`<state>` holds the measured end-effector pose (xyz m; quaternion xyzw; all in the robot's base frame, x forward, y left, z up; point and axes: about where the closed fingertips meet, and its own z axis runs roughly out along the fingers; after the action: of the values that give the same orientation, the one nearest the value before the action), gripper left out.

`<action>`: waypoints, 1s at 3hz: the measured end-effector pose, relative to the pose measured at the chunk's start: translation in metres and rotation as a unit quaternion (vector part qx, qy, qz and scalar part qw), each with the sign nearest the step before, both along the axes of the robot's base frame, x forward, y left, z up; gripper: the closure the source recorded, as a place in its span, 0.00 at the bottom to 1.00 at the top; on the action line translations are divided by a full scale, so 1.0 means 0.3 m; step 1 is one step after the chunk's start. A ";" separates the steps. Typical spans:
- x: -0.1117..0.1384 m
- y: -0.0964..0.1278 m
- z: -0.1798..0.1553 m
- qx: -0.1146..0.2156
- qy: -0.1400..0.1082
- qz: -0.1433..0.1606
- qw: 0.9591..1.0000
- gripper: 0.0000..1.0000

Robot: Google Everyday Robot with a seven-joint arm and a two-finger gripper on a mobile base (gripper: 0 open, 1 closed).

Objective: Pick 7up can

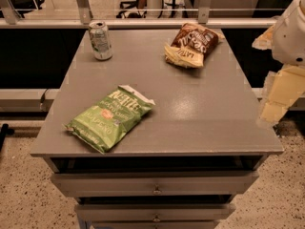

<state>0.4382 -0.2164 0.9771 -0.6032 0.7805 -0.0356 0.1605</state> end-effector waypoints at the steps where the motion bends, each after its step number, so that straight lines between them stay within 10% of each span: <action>1: 0.000 0.000 0.000 0.000 0.000 0.000 1.000 0.00; 3: 0.110 0.106 -0.097 0.094 -0.014 0.000 0.995 0.00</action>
Offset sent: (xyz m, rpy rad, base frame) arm 0.0100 0.0118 -0.0173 0.1271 -0.0246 0.0169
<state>0.4713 -0.1847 0.9479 -0.5848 0.7781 0.0299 0.2273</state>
